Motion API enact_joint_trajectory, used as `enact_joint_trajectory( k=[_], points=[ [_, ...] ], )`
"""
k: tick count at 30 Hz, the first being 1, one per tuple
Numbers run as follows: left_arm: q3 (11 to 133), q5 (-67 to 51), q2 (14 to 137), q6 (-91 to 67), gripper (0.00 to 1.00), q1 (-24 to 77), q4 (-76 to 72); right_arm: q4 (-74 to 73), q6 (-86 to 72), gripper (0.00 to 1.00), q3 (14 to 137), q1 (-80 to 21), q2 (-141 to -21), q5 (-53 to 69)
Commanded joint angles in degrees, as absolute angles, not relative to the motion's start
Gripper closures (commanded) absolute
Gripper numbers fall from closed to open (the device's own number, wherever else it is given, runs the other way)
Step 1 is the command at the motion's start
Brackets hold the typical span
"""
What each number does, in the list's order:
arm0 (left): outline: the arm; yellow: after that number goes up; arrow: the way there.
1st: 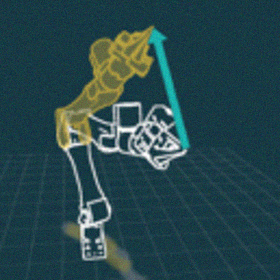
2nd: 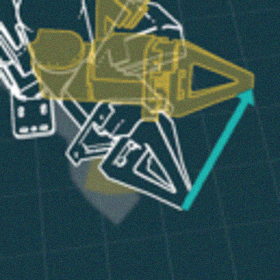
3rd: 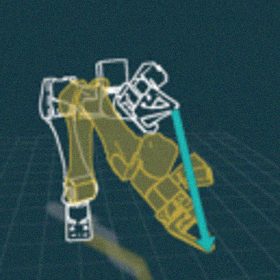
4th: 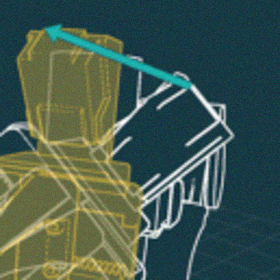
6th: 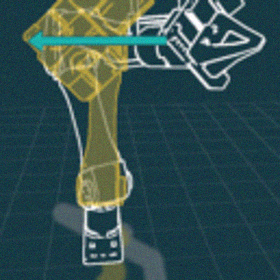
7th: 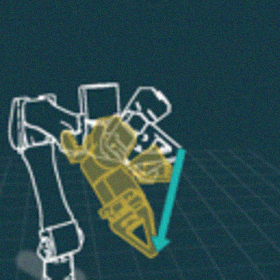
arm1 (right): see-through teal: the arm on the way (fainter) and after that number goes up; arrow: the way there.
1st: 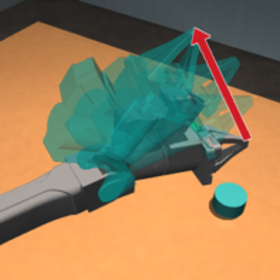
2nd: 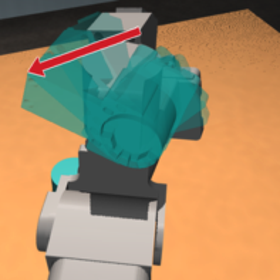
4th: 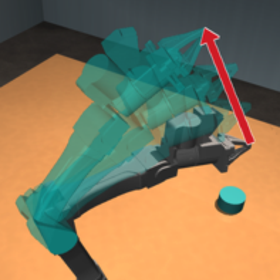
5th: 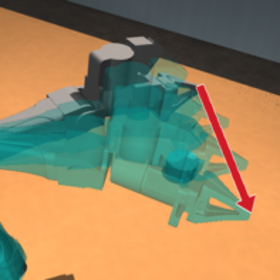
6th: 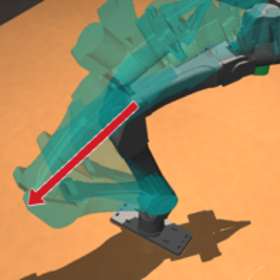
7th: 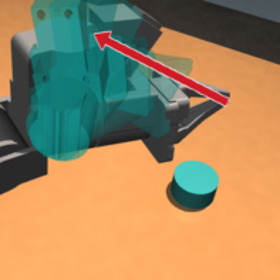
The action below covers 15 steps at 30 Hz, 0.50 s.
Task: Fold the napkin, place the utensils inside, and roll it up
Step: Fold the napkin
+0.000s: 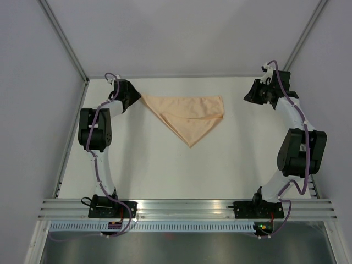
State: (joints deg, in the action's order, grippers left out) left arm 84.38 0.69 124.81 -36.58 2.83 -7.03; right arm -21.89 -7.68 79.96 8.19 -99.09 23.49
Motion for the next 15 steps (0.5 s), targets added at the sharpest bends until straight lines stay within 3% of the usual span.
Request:
enact_joint_trajectory(
  k=[1,15],
  points=[
    [85.69,-2.98,126.03,-42.7,0.42,2.2,-10.81,-22.24,-7.65,0.72,81.04,7.74,-99.32,23.47],
    [86.04,-1.67,129.72,-49.13,0.49,2.11,-13.1,-22.15,-7.47,0.72,80.95,7.65,-99.76,23.12]
  ],
)
